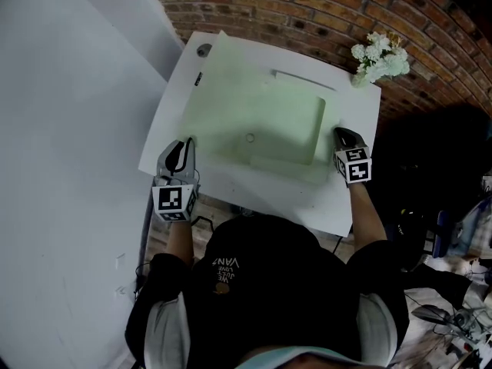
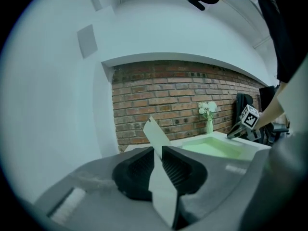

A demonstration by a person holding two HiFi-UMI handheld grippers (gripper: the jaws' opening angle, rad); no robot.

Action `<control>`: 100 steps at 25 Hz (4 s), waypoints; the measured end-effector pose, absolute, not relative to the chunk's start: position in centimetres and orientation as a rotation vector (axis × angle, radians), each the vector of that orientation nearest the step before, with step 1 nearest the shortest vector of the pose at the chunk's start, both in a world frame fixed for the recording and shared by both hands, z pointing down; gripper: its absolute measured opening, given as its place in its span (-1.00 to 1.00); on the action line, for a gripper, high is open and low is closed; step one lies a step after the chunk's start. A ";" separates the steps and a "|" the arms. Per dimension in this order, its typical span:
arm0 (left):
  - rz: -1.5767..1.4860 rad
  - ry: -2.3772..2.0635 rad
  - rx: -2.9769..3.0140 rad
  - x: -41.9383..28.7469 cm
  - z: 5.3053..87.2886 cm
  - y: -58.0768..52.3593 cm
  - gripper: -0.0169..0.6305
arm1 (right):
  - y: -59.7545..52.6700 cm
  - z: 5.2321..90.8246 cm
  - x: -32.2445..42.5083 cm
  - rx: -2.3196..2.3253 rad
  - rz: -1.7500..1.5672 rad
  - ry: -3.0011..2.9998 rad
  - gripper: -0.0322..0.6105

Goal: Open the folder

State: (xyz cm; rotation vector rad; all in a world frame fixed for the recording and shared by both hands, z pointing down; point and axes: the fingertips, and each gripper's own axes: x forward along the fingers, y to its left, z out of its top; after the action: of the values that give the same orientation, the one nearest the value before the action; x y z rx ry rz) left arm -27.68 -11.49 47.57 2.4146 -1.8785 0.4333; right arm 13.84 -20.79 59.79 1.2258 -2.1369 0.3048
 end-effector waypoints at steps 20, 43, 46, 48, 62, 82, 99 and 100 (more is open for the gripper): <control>0.472 -1.891 2.167 -33.9 54.4 -13.4 -0.65 | -20.8 59.8 13.9 1.290 0.317 -2.067 -0.90; 0.586 -1.901 1.951 -38.2 60.9 -14.3 -0.15 | -20.8 59.8 14.0 1.319 0.335 -2.045 -0.90; 0.732 -1.882 1.983 -38.2 61.4 -14.5 -0.15 | -20.8 59.9 13.9 1.317 0.331 -2.046 -0.90; 0.851 -1.858 1.999 -38.1 62.0 -14.7 -0.15 | -20.7 59.9 13.9 1.313 0.329 -2.047 -0.90; 1.107 -1.753 1.956 -38.0 65.6 -15.3 -0.15 | -20.8 59.8 13.7 1.303 0.336 -2.049 -0.90; 0.984 -1.889 2.001 -37.5 59.7 -14.4 -0.15 | -20.6 59.9 14.2 1.269 0.344 -2.063 -0.90; 0.895 -2.036 2.117 -34.9 52.2 -13.8 -0.15 | -20.5 55.0 13.4 1.316 0.297 -2.216 -0.90; 0.887 -2.044 2.124 -34.8 51.8 -13.8 -0.15 | -20.4 54.7 13.3 1.320 0.293 -2.224 -0.90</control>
State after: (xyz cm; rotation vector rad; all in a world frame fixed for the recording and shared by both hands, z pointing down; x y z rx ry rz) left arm -34.76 -13.81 51.77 2.1242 -2.0440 0.8874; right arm 13.35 -20.43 54.74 1.3198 -2.2239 0.2930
